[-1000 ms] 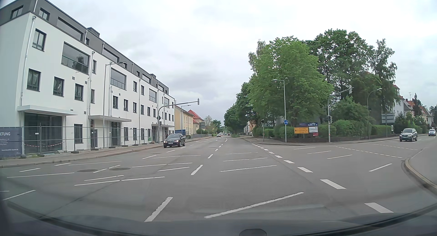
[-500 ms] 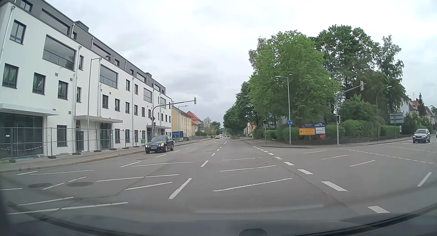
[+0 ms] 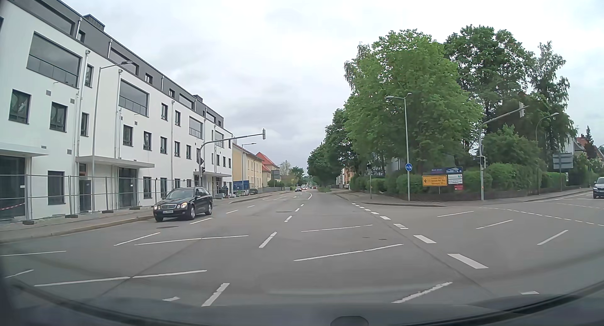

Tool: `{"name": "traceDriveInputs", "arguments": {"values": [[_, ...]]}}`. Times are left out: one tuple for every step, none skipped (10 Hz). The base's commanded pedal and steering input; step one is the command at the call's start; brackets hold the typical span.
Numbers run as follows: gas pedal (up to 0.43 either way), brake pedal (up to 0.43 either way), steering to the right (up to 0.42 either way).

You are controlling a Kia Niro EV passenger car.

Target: Follow the waypoints while adhering to traffic rules and regulations

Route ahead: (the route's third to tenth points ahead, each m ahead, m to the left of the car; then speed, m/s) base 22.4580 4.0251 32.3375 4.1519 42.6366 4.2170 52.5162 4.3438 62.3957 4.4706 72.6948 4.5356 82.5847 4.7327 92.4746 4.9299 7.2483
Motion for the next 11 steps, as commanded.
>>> {"name": "traceDriveInputs", "arguments": {"values": [[0.280,0.000,0.001],[0.280,0.000,0.001],[0.280,0.000,0.001],[0.280,0.000,0.001],[0.280,0.000,0.001],[0.280,0.000,0.001],[0.280,0.000,0.001],[0.280,0.000,0.001],[0.280,0.000,0.001],[0.280,0.000,0.001],[0.280,0.000,0.000]]}}
